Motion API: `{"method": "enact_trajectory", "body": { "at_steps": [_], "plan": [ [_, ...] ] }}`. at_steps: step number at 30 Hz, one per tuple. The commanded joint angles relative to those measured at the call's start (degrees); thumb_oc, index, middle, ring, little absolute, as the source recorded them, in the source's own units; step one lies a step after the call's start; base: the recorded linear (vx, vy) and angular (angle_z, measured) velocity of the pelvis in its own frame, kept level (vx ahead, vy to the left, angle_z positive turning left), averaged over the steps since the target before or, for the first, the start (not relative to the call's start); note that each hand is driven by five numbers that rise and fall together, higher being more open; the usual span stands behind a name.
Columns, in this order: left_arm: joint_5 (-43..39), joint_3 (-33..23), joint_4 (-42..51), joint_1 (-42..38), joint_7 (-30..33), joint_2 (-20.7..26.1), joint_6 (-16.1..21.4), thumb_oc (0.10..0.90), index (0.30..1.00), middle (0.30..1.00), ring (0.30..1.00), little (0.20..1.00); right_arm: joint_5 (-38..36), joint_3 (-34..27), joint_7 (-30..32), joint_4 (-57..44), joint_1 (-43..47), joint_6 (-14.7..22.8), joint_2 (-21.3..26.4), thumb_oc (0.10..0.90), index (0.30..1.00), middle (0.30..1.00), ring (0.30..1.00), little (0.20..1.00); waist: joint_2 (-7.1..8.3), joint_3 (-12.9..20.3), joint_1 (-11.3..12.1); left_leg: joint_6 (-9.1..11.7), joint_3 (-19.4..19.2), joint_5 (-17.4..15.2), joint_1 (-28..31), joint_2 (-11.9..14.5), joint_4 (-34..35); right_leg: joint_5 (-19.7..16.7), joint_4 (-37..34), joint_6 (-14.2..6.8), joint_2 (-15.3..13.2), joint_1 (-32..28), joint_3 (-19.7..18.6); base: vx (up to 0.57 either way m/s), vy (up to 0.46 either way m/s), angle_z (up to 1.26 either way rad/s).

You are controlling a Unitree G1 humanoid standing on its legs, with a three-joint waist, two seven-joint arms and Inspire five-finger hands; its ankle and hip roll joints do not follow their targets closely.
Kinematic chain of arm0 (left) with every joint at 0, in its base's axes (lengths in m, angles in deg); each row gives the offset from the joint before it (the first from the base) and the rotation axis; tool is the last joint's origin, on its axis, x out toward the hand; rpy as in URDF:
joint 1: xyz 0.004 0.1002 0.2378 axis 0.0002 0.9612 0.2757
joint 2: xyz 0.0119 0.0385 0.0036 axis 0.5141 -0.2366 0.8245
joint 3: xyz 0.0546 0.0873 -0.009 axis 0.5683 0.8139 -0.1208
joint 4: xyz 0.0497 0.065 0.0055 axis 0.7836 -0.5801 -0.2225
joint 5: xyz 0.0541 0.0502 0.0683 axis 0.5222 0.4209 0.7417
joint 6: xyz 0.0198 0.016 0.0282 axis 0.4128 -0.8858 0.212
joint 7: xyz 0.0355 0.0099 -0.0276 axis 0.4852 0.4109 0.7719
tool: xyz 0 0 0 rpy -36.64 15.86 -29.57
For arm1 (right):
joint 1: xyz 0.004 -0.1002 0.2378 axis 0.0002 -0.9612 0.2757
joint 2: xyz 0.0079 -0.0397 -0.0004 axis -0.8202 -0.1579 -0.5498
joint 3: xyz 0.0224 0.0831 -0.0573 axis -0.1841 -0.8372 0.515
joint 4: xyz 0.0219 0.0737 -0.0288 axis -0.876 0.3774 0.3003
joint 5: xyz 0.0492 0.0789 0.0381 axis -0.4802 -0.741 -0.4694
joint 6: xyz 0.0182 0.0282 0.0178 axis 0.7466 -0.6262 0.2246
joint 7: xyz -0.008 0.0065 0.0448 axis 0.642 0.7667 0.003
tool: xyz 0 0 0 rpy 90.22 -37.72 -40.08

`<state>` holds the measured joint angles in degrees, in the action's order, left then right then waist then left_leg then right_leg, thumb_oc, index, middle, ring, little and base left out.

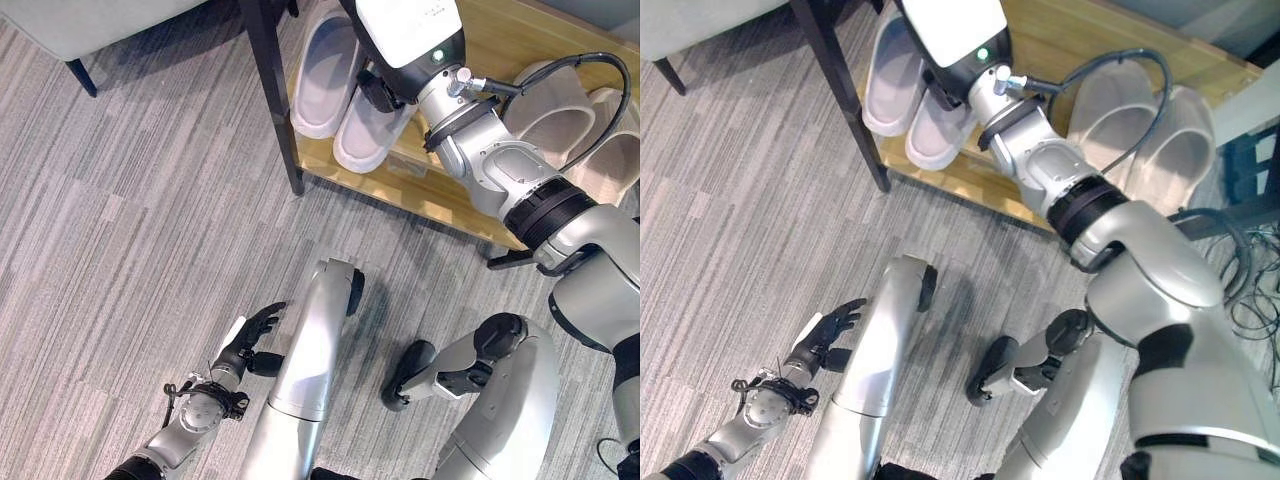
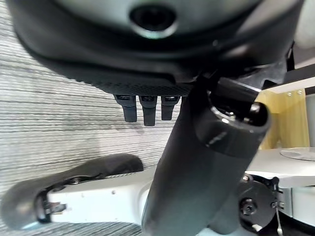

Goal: Arrange the slippers neatly on the shoe rack.

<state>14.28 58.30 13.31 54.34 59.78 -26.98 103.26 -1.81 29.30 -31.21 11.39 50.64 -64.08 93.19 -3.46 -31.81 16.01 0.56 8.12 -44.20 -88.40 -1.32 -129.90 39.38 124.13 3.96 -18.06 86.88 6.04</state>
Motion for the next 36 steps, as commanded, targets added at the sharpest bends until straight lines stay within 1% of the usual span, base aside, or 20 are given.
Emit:
{"method": "enact_trajectory", "body": {
  "at_steps": [1,3,4,5,8,10,11,13,14,17,18,22,25,27,28,30,36],
  "plan": [
    [0.7,-0.5,5.7,3.9,1.5,0.0,3.3,0.800,0.900,0.900,0.900,0.900,-4.6,-6.5,6.0,-8.4,4.3,0.5,3.5,0.800,0.900,0.900,0.900,0.900,0.32,2.0,1.8,2.0,0.5,-2.4,-1.6,-0.1,5.5,0.8,4.3,-1.0,-1.9,0.1,-6.2,-0.02,0.023,-0.06],
    [0.6,-1.3,6.3,4.8,1.9,-0.4,3.3,0.800,0.900,0.900,0.900,0.900,-7.4,-11.6,6.8,-14.4,0.1,1.9,3.8,0.800,0.900,0.900,0.900,0.900,0.71,2.0,1.1,1.7,-0.1,-2.5,-1.6,0.2,5.4,0.8,4.3,-1.0,-1.5,0.5,-6.5,-0.02,0.023,-0.05],
    [0.4,-1.4,6.4,5.0,1.9,-0.7,3.2,0.800,0.900,0.900,0.900,0.900,-8.3,-12.9,7.3,-15.8,-1.1,2.4,3.5,0.800,0.900,0.900,0.900,0.900,0.69,2.0,0.9,1.6,-0.3,-2.6,-1.6,0.3,5.3,0.7,4.3,-1.0,-1.4,0.7,-6.6,-0.01,0.024,-0.06],
    [0.4,-1.6,6.7,5.4,2.1,-0.7,3.1,0.800,0.900,0.900,0.900,0.900,-10.0,-15.7,7.7,-18.3,-3.9,3.4,3.0,0.800,0.900,0.900,0.900,0.900,0.95,2.0,0.6,1.4,-0.7,-2.7,-1.6,0.6,5.1,0.7,4.5,-0.9,-1.2,1.1,-6.8,-0.01,0.038,-0.09],
    [0.7,-1.7,7.2,5.7,2.5,-1.1,3.0,0.800,0.900,0.900,0.900,0.900,-14.6,-20.9,8.0,-21.8,-9.8,5.5,-0.2,0.800,0.900,0.900,0.900,0.900,1.02,2.0,-0.1,0.8,-1.7,-3.0,-1.6,1.1,4.8,0.4,4.5,-1.0,-0.4,2.0,-7.3,-0.01,0.041,-0.14],
    [0.6,-1.6,7.6,6.0,2.7,-1.2,3.0,0.800,0.900,0.900,0.900,0.900,-17.4,-23.4,7.7,-23.2,-12.9,6.7,-2.7,0.800,0.900,0.900,0.900,0.900,0.94,2.0,-0.4,0.5,-2.2,-3.1,-1.6,1.5,4.4,0.2,4.6,-1.1,0.0,2.7,-7.6,-0.02,0.042,-0.16],
    [0.6,-1.6,7.8,6.2,2.8,-1.0,3.0,0.800,0.900,0.900,0.900,0.900,-18.7,-24.4,7.5,-23.6,-14.5,7.0,-3.9,0.800,0.900,0.900,0.900,0.900,1.18,2.0,-0.4,0.3,-2.6,-3.2,-1.6,1.9,4.2,0.1,4.7,-1.2,0.3,3.1,-7.9,-0.02,0.049,-0.15],
    [0.7,-1.0,7.7,6.6,3.1,-1.2,3.0,0.800,0.900,0.900,0.900,0.900,-20.6,-25.5,7.1,-23.6,-16.4,7.5,-6.4,0.800,0.900,0.900,0.900,0.900,0.42,2.0,-0.4,0.0,-2.5,-3.1,-1.6,2.2,3.9,0.2,4.4,-1.4,0.7,3.1,-7.6,-0.03,0.059,-0.24],
    [0.6,-0.3,7.7,6.5,3.3,-1.6,2.9,0.800,0.900,0.900,0.900,0.900,-22.5,-26.5,6.9,-23.4,-17.8,7.9,-8.7,0.800,0.900,0.900,0.900,0.900,-0.37,2.0,-0.4,-0.2,-2.1,-3.1,-1.6,2.2,4.0,0.3,4.2,-1.5,1.0,3.1,-7.3,-0.04,0.063,-0.26],
    [1.0,1.0,7.3,6.4,3.7,-2.0,2.8,0.800,0.900,0.900,0.900,0.900,-26.1,-27.5,6.8,-22.6,-19.5,9.0,-11.9,0.800,0.900,0.900,0.900,0.900,-1.20,2.0,-0.3,-0.4,-2.0,-3.0,-1.6,2.2,4.0,0.2,3.9,-1.7,1.3,3.1,-7.1,-0.02,0.038,-0.22],
    [1.0,1.0,7.3,6.3,3.7,-2.0,2.8,0.800,0.900,0.900,0.900,0.900,-26.2,-27.6,6.8,-22.5,-19.4,9.0,-11.9,0.800,0.900,0.900,0.900,0.900,-1.19,2.0,-0.3,-0.4,-2.0,-3.0,-1.6,2.2,4.0,0.2,3.9,-1.7,1.3,3.1,-7.1,-0.01,0.011,-0.15],
    [1.6,2.5,6.5,5.3,4.0,-2.3,2.5,0.800,0.900,0.900,0.900,0.900,-28.6,-27.7,6.4,-20.0,-19.8,9.3,-15.2,0.800,0.900,0.900,0.900,0.900,-1.71,2.0,-0.3,-0.4,-2.0,-2.7,-1.6,2.0,4.6,0.3,3.6,-1.6,1.6,3.1,-6.8,0.00,0.009,-0.02],
    [2.0,3.2,6.0,4.4,4.3,-2.7,2.3,0.800,0.900,0.900,0.900,0.900,-28.8,-28.0,7.0,-17.8,-19.5,9.0,-17.1,0.800,0.900,0.900,0.900,0.900,-1.72,2.0,-0.4,-0.4,-2.2,-2.6,-1.6,1.7,4.9,0.4,3.4,-1.3,1.4,3.1,-6.8,0.00,0.000,0.00],
    [2.3,3.6,5.8,3.8,4.6,-2.8,2.3,0.800,0.900,0.900,0.900,0.900,-29.8,-28.6,7.6,-15.4,-19.4,8.9,-18.6,0.800,0.900,0.900,0.900,0.900,-1.82,2.0,-0.4,-0.4,-2.4,-2.5,-1.6,1.5,5.3,0.5,3.4,-1.2,1.4,3.1,-6.9,0.00,-0.017,0.00],
    [2.5,4.3,5.3,3.3,4.8,-3.1,2.2,0.800,0.900,0.900,0.900,0.900,-31.3,-29.0,8.0,-13.5,-19.5,9.3,-20.3,0.800,0.900,0.900,0.900,0.900,-1.71,2.0,-0.4,-0.3,-2.7,-2.4,-1.6,1.4,5.8,0.5,3.3,-1.1,1.5,3.1,-7.1,0.01,-0.040,0.00],
    [2.8,4.6,4.9,2.9,5.0,-3.3,2.1,0.800,0.900,0.900,0.900,0.900,-32.4,-29.5,8.4,-12.1,-19.4,9.5,-21.6,0.800,0.900,0.900,0.900,0.900,-1.51,2.0,-0.4,-0.2,-3.0,-2.5,-1.6,1.2,6.2,0.5,3.2,-0.9,1.3,3.1,-7.3,0.01,-0.017,0.00],
    [2.9,4.6,4.7,2.4,5.6,-3.5,2.2,0.800,0.900,0.900,0.900,0.900,-35.0,-30.3,8.6,-9.6,-19.5,10.2,-23.7,0.800,0.900,0.900,0.900,0.900,-1.26,2.0,-0.3,-0.1,-3.1,-2.8,-1.6,0.9,6.5,0.5,3.3,-0.9,1.4,3.1,-7.8,0.00,0.000,0.00]
  ]
}}
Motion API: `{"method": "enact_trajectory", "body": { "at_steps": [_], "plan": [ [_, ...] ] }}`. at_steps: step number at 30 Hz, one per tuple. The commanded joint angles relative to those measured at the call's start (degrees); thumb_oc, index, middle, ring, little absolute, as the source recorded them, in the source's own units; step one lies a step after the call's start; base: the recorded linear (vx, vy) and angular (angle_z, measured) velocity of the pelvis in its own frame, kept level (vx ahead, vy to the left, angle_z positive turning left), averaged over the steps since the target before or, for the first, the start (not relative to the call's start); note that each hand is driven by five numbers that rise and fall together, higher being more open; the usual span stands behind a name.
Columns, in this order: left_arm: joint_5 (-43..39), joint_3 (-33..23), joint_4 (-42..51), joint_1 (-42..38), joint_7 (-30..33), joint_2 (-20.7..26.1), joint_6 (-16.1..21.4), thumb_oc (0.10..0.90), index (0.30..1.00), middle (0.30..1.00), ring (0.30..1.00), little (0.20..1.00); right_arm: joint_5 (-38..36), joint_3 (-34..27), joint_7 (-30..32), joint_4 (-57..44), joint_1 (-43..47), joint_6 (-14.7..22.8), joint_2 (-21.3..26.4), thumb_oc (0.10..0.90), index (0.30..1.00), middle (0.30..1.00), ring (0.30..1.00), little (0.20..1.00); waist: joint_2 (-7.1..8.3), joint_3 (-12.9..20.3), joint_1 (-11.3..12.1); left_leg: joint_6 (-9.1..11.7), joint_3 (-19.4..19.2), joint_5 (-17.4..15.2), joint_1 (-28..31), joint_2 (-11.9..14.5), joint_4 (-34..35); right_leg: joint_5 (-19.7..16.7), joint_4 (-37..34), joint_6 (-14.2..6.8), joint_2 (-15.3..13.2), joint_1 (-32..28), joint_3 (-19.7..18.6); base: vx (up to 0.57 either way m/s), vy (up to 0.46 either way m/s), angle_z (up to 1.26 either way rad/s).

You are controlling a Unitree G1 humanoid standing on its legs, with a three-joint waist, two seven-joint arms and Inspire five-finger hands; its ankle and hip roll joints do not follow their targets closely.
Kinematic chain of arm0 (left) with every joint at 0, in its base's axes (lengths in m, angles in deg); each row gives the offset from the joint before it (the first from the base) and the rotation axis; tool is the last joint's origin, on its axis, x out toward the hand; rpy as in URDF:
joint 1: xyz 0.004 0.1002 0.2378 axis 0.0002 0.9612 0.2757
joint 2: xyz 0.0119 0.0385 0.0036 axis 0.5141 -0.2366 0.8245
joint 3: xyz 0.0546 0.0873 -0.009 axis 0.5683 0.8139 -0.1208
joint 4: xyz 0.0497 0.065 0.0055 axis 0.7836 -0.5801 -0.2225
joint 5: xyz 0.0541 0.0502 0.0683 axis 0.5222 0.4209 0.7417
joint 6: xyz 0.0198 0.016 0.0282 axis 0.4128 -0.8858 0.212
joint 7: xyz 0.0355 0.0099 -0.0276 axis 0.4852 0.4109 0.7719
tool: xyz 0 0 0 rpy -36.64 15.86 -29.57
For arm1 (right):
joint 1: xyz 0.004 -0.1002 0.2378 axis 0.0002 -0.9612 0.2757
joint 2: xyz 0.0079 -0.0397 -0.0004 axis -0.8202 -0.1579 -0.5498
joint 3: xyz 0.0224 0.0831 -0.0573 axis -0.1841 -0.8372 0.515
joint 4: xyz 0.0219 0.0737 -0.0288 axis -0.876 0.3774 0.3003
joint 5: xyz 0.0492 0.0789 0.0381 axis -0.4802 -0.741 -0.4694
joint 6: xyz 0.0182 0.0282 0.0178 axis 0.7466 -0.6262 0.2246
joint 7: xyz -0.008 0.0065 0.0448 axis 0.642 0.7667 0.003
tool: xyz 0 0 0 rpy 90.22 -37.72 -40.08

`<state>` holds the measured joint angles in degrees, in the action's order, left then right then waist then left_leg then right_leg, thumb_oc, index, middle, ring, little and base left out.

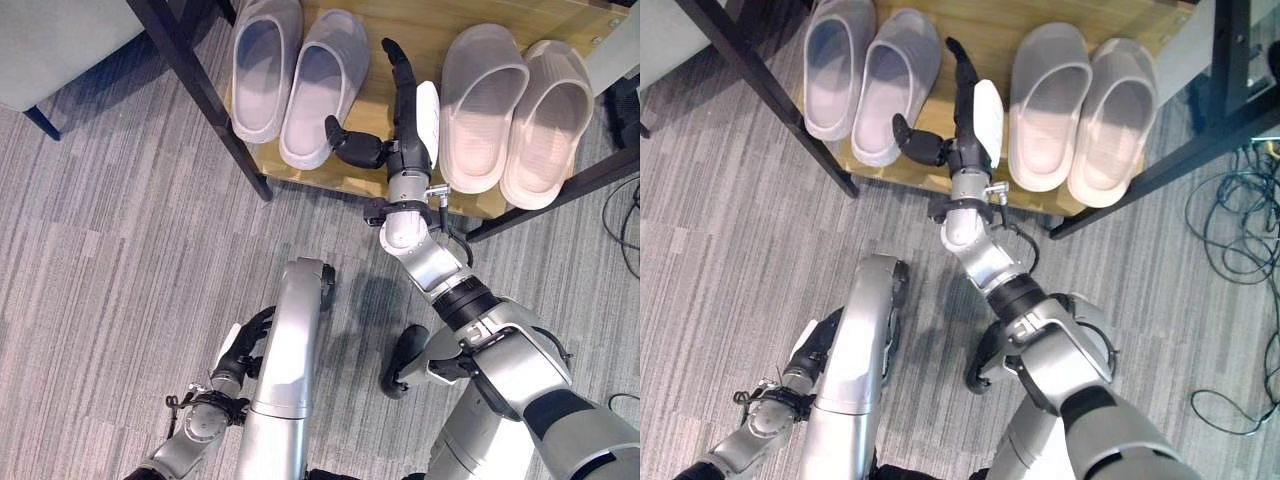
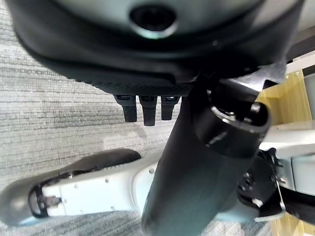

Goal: Arrange the slippers neatly on the shoe rack.

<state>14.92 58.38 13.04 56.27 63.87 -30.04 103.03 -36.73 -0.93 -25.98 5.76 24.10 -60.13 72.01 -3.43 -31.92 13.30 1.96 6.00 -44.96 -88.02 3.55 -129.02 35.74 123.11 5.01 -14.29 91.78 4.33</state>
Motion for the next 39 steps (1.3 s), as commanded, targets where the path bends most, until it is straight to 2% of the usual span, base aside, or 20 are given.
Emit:
{"method": "enact_trajectory", "body": {
  "at_steps": [1,10,20,27,39],
  "plan": [
    [2.2,4.5,4.7,0.4,1.6,-0.5,2.4,0.800,0.900,0.900,0.900,0.900,-0.4,-0.3,3.4,-3.8,7.1,6.3,-2.9,0.800,0.900,0.900,0.900,0.900,-1.21,2.1,2.4,-1.4,-1.1,-2.1,-1.9,-4.0,5.7,4.1,4.3,-1.9,-2.4,-1.8,-6.1,0.00,0.000,0.00],
    [2.5,5.2,4.7,-0.3,1.7,-0.6,2.6,0.800,0.900,0.900,0.900,0.900,-0.9,-0.4,3.1,-0.8,8.4,6.0,-4.2,0.800,0.900,0.900,0.900,0.900,-1.50,2.1,3.4,-0.9,-0.4,-2.5,-1.9,-4.7,6.0,4.4,4.2,-1.8,-3.1,-2.6,-5.5,0.01,0.001,-0.01],
    [2.4,5.9,4.4,-0.2,1.5,-0.2,2.7,0.800,0.900,0.900,0.900,0.900,-2.9,-1.2,3.4,5.4,10.9,5.8,-3.6,0.800,0.900,0.900,0.900,0.900,-2.92,2.1,4.4,-0.2,0.8,-2.4,-1.9,-6.0,6.5,4.5,3.9,-1.9,-4.1,-4.8,-4.1,0.02,-0.012,0.07],
    [2.3,6.9,4.9,-0.5,0.9,0.9,2.9,0.800,0.900,0.900,0.900,0.900,-4.9,-0.7,3.1,10.9,14.7,6.2,-2.7,0.800,0.900,0.900,0.900,0.900,-4.53,2.1,5.4,0.3,1.6,-2.0,-1.9,-7.1,7.1,4.4,3.9,-2.0,-4.9,-6.4,-3.1,0.01,-0.007,0.08],
    [1.6,7.7,5.6,-0.3,0.3,2.5,3.0,0.800,0.900,0.900,0.900,0.900,-10.1,3.0,0.0,16.3,19.1,8.3,-3.0,0.800,0.900,0.900,0.900,0.900,-5.98,2.1,6.5,1.0,2.5,-1.1,-1.9,-8.1,7.8,4.0,3.4,-1.7,-5.9,-8.2,-2.1,0.00,-0.010,0.07]
  ]
}}
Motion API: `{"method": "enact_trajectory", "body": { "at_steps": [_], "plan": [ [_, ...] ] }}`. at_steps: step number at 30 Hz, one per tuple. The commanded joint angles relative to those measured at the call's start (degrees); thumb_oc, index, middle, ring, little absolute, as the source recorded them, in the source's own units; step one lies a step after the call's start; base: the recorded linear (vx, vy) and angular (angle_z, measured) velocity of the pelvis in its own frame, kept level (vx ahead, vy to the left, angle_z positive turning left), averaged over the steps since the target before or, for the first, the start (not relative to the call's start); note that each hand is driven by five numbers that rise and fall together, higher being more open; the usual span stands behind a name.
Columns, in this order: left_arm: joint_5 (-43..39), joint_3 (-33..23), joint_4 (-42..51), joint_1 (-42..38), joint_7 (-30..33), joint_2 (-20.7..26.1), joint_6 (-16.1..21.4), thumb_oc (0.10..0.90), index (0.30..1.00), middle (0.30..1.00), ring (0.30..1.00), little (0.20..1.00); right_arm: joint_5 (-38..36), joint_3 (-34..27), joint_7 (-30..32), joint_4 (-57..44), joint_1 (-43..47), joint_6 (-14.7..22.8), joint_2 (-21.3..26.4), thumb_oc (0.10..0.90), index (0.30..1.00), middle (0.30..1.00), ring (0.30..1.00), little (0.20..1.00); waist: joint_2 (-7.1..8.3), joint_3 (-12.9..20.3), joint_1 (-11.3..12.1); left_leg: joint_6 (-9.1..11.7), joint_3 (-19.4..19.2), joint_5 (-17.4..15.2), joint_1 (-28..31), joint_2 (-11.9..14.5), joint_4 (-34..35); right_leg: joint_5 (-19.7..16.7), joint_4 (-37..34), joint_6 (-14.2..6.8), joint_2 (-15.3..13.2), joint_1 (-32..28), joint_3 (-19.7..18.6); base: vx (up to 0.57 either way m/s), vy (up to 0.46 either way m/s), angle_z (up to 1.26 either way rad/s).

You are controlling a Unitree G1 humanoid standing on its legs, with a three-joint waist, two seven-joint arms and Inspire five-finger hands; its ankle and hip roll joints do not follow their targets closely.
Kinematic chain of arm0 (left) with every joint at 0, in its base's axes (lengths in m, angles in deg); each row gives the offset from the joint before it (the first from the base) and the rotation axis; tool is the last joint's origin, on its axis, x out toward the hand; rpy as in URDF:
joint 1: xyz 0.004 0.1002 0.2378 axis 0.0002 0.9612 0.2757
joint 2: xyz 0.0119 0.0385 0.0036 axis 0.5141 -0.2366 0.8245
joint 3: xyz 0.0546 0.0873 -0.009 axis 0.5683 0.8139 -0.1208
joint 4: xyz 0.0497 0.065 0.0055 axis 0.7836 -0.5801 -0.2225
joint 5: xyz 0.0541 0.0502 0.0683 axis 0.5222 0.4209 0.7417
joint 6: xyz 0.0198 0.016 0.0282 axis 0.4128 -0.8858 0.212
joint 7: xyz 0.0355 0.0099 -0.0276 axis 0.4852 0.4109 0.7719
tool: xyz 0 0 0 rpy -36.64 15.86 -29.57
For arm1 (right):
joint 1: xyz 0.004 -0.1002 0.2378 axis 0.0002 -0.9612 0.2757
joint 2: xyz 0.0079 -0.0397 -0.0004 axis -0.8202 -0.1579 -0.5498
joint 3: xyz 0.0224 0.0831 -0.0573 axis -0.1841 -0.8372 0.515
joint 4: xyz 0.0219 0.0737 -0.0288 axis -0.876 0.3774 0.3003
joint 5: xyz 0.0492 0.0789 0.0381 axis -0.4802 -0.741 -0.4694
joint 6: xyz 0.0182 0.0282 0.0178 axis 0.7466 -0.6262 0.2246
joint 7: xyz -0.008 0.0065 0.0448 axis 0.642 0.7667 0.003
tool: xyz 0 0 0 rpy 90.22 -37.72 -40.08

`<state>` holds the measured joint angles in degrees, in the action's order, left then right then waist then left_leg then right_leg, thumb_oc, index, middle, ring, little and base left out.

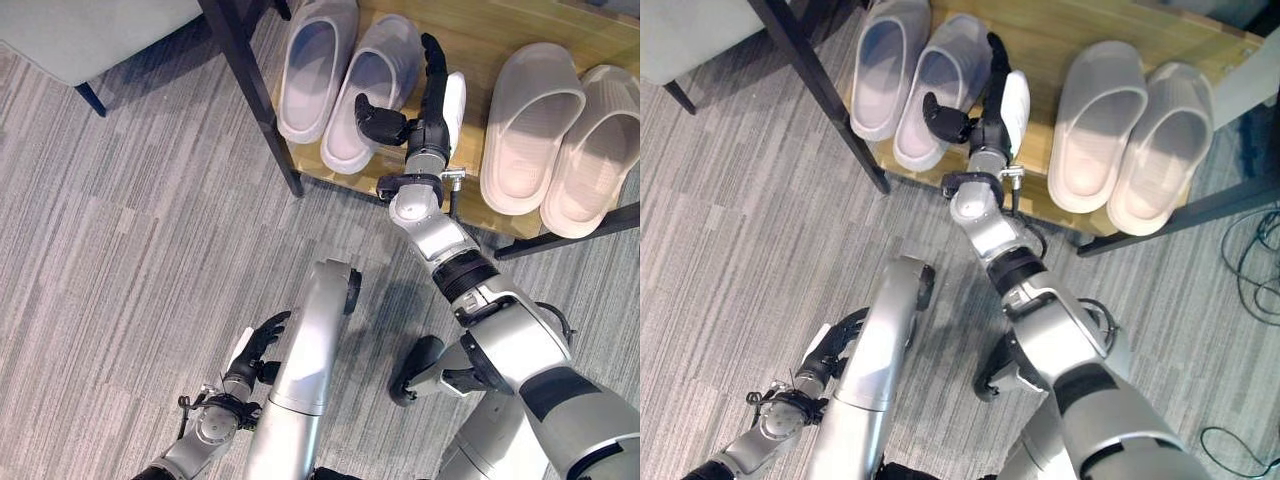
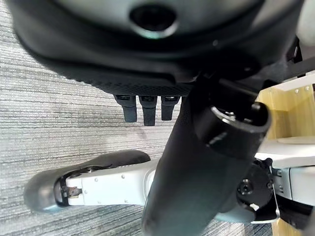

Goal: Arrange the slippers neatly on the shoe rack.

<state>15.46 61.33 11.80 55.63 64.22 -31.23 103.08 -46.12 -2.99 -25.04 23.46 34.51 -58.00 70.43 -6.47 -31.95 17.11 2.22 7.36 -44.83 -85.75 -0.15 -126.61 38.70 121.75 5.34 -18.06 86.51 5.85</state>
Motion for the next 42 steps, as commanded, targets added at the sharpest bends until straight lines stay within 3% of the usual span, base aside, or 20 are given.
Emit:
{"method": "enact_trajectory", "body": {
  "at_steps": [1,11,33,37,42],
  "plan": [
    [1.0,4.8,7.1,0.3,-0.4,3.7,2.8,0.800,0.900,0.900,0.900,0.900,-0.9,5.7,-1.2,-1.2,9.3,6.3,-1.6,0.800,0.900,0.900,0.900,0.900,-2.90,2.2,2.7,1.0,1.2,-1.2,-4.2,-4.6,5.3,0.9,4.8,-2.0,-2.2,-3.1,-3.6,0.00,-0.020,0.03],
    [1.1,5.0,7.5,-0.1,-0.4,4.4,3.1,0.800,0.900,0.900,0.900,0.900,-0.5,7.7,-1.4,0.3,12.1,6.5,-1.8,0.800,0.900,0.900,0.900,0.900,-3.55,2.2,3.1,1.5,1.1,-0.5,-4.2,-4.8,5.8,0.8,5.4,-2.0,-2.8,-3.3,-3.8,0.00,0.001,0.04],
    [1.8,3.5,7.9,1.5,0.5,3.7,2.8,0.800,0.900,0.900,0.900,0.900,12.8,6.8,3.0,-9.4,9.3,1.2,0.9,0.800,0.900,0.900,0.900,0.900,-1.27,2.2,0.6,1.3,-0.3,-0.5,-4.2,-3.5,5.2,1.3,6.7,-1.7,-2.0,-0.2,-6.2,0.00,0.000,0.00],
    [1.8,3.0,8.3,1.6,0.6,3.7,2.8,0.800,0.900,0.900,0.900,0.900,13.4,5.4,3.7,-12.9,8.4,1.8,1.0,0.800,0.900,0.900,0.900,0.900,-1.17,2.2,0.4,1.3,-0.5,-0.3,-4.2,-3.5,5.2,1.5,6.8,-1.5,-1.9,0.2,-6.5,0.00,0.000,0.00],
    [2.5,1.8,8.0,1.9,0.8,3.7,2.3,0.800,0.900,0.900,0.900,0.900,15.3,4.8,2.7,-24.4,4.9,3.2,1.6,0.800,0.900,0.900,0.900,0.900,-0.31,2.2,-0.2,1.1,-0.8,-0.2,-4.2,-3.0,5.0,1.5,7.0,-1.1,-1.5,0.8,-6.9,-0.01,0.003,-0.01]
  ]
}}
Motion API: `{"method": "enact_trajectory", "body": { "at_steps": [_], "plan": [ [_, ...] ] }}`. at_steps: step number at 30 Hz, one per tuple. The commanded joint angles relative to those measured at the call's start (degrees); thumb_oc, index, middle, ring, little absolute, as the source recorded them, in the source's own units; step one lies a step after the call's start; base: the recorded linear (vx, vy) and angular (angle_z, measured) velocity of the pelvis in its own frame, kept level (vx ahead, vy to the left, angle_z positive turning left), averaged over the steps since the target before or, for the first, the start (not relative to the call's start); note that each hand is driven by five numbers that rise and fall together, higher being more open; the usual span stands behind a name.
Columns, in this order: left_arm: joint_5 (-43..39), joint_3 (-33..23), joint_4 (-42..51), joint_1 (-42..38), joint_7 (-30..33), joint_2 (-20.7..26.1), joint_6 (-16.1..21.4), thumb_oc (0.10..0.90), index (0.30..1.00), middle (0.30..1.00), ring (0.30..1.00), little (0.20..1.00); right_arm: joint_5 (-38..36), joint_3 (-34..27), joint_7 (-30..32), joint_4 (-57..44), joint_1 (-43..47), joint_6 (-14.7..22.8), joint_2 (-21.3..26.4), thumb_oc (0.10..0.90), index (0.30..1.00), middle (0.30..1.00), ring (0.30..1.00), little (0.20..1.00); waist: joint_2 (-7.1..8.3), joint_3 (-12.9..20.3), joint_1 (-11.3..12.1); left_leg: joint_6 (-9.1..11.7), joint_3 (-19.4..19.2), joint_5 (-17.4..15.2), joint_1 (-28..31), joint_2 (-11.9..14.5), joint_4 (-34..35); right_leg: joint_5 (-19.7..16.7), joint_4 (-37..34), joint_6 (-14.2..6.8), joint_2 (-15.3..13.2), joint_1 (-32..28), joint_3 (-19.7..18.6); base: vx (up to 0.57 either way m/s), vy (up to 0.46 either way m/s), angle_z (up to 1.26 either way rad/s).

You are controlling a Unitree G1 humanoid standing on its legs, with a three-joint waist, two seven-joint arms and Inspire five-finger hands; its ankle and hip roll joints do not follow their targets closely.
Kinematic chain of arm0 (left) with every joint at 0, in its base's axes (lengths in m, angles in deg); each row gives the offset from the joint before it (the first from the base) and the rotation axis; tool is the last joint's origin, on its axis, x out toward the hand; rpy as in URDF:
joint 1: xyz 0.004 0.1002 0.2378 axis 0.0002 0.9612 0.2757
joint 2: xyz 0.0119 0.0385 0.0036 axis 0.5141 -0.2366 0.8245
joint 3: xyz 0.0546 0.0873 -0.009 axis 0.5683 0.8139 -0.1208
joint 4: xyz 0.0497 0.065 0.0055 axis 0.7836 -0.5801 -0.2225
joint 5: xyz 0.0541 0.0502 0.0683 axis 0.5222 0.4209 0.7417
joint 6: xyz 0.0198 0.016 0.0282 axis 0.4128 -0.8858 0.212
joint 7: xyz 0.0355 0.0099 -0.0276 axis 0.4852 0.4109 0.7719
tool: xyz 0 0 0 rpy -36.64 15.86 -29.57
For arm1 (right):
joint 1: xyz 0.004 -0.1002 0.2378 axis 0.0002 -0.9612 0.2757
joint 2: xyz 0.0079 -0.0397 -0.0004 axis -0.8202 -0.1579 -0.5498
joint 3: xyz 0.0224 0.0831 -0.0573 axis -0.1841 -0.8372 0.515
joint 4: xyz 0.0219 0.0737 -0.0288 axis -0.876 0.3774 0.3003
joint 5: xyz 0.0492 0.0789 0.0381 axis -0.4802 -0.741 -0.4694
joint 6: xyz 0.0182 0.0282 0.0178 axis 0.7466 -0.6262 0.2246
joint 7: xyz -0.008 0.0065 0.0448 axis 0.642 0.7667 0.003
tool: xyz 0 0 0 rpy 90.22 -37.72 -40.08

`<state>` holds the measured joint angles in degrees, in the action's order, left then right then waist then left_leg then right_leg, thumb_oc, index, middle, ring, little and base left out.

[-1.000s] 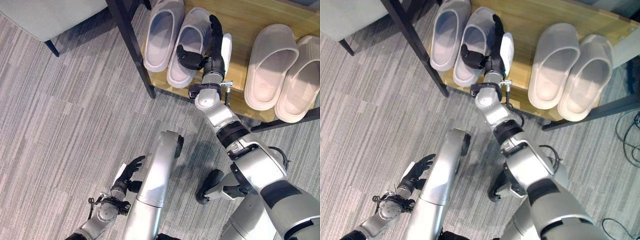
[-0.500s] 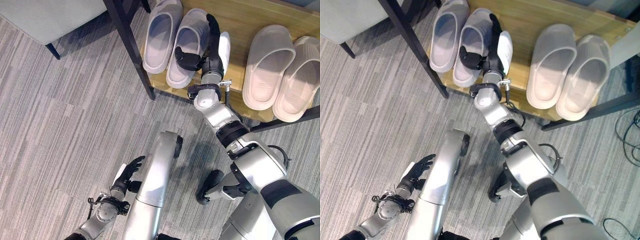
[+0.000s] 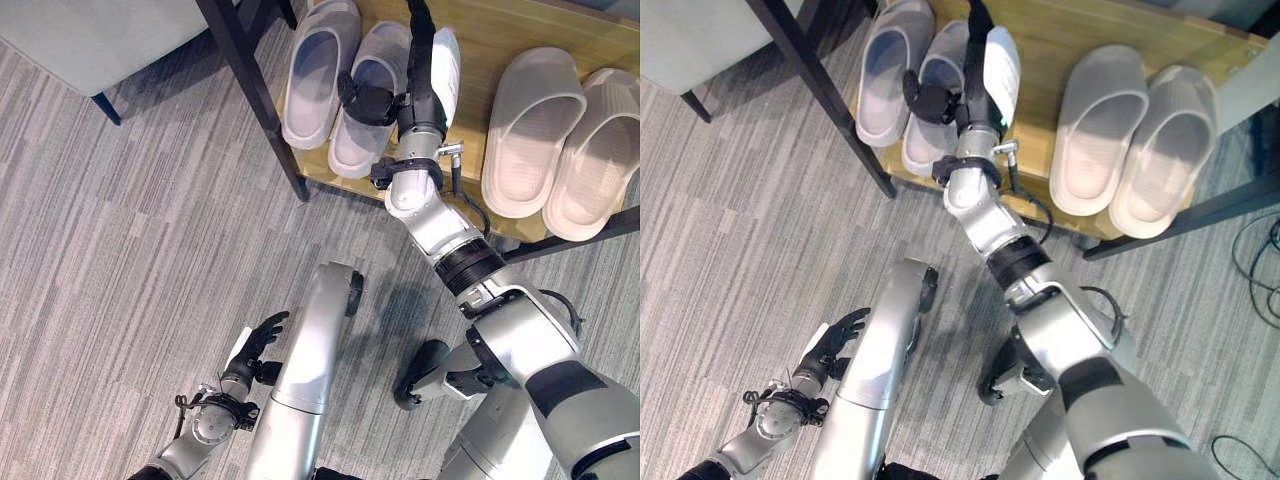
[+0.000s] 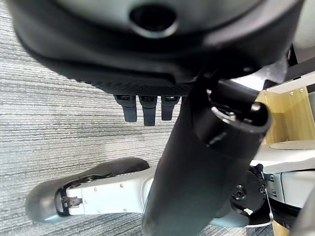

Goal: Arrange the slippers neatly on the shoe rack.

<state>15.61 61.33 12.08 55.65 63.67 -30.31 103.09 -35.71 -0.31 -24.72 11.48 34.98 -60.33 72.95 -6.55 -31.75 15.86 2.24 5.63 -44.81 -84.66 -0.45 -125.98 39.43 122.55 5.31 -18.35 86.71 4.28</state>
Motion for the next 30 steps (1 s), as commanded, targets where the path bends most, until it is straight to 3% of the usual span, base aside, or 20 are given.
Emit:
{"method": "enact_trajectory", "body": {
  "at_steps": [1,9,13,20,21,22,25,29,30],
  "plan": [
    [2.5,1.6,7.8,2.0,1.3,2.7,2.3,0.800,0.900,0.900,0.900,0.900,4.8,2.1,1.9,-14.5,3.6,6.0,-0.9,0.800,0.900,0.900,0.900,0.900,0.04,2.0,0.9,1.0,0.8,-0.2,-5.3,-2.7,4.3,0.8,6.2,-1.0,-1.1,0.8,-5.5,-0.03,0.002,-0.05],
    [2.8,-0.2,8.5,3.5,1.4,2.6,2.0,0.800,0.900,0.900,0.900,0.900,4.8,4.7,-3.3,-27.4,-2.0,8.4,-0.5,0.800,0.900,0.900,0.900,0.900,2.05,2.0,0.1,0.5,0.0,-0.5,-5.3,-1.6,3.6,0.3,6.4,-1.4,-0.3,2.1,-6.2,-0.01,0.018,-0.08],
    [3.3,-1.7,8.4,4.6,1.0,2.3,1.6,0.800,0.900,0.900,0.900,0.900,3.6,7.5,-8.3,-35.5,-5.9,9.7,2.3,0.800,0.900,0.900,0.900,0.900,3.69,2.0,-0.9,0.2,-0.6,-0.7,-5.3,-0.7,3.1,-0.1,6.4,-1.9,0.4,3.2,-6.9,-0.01,0.037,-0.18],
    [4.3,-3.8,9.0,5.7,-0.8,2.6,0.9,0.800,0.900,0.900,0.900,0.900,-3.4,11.3,-17.3,-48.6,-8.9,13.5,16.8,0.800,0.900,0.900,0.900,0.900,6.16,2.0,-3.2,0.5,-0.7,-1.0,-5.3,0.1,2.2,0.4,6.6,-2.4,0.3,3.2,-7.6,-0.01,0.020,-0.02],
    [4.6,-4.2,9.3,6.1,-1.5,2.9,0.9,0.800,0.900,0.900,0.900,0.900,-6.9,12.9,-20.2,-51.7,-8.8,15.1,21.4,0.800,0.900,0.900,0.900,0.900,6.64,2.0,-3.6,0.6,-0.8,-1.1,-5.3,0.4,2.1,0.4,6.4,-2.6,0.2,3.2,-7.7,-0.01,0.031,0.00],
    [4.6,-4.1,9.4,6.1,-1.6,2.8,0.9,0.800,0.900,0.900,0.900,0.900,-7.2,12.8,-20.4,-51.9,-8.8,15.1,21.8,0.800,0.900,0.900,0.900,0.900,6.47,2.0,-3.6,0.6,-0.8,-1.1,-5.3,0.4,2.1,0.4,6.4,-2.7,0.2,3.2,-7.7,0.00,0.033,0.00],
    [4.8,-4.9,9.9,7.2,-2.6,3.3,1.3,0.800,0.900,0.900,0.900,0.900,-12.2,15.6,-25.1,-56.6,-7.9,17.6,29.5,0.800,0.900,0.900,0.900,0.900,6.95,2.0,-4.0,0.9,-0.5,-1.3,-5.3,0.7,1.9,0.5,6.3,-3.0,0.0,3.2,-8.0,-0.01,0.021,-0.01],
    [5.6,-5.2,11.4,8.2,-4.1,4.3,2.0,0.800,0.900,0.900,0.900,0.900,-21.3,21.3,-33.2,-59.8,-4.8,19.3,38.8,0.800,0.900,0.900,0.900,0.900,6.50,2.0,-3.8,1.2,0.2,-1.6,-5.3,1.1,1.5,0.9,6.3,-3.3,-0.2,3.2,-8.0,0.00,0.009,0.00],
    [5.6,-5.2,11.5,8.2,-4.1,4.1,2.0,0.800,0.900,0.900,0.900,0.900,-21.6,21.6,-33.3,-59.7,-4.5,19.4,39.0,0.800,0.900,0.900,0.900,0.900,6.27,2.0,-3.8,1.2,0.2,-1.6,-5.3,1.1,1.5,0.9,6.3,-3.3,-0.2,3.2,-7.9,-0.01,0.027,-0.06]
  ]
}}
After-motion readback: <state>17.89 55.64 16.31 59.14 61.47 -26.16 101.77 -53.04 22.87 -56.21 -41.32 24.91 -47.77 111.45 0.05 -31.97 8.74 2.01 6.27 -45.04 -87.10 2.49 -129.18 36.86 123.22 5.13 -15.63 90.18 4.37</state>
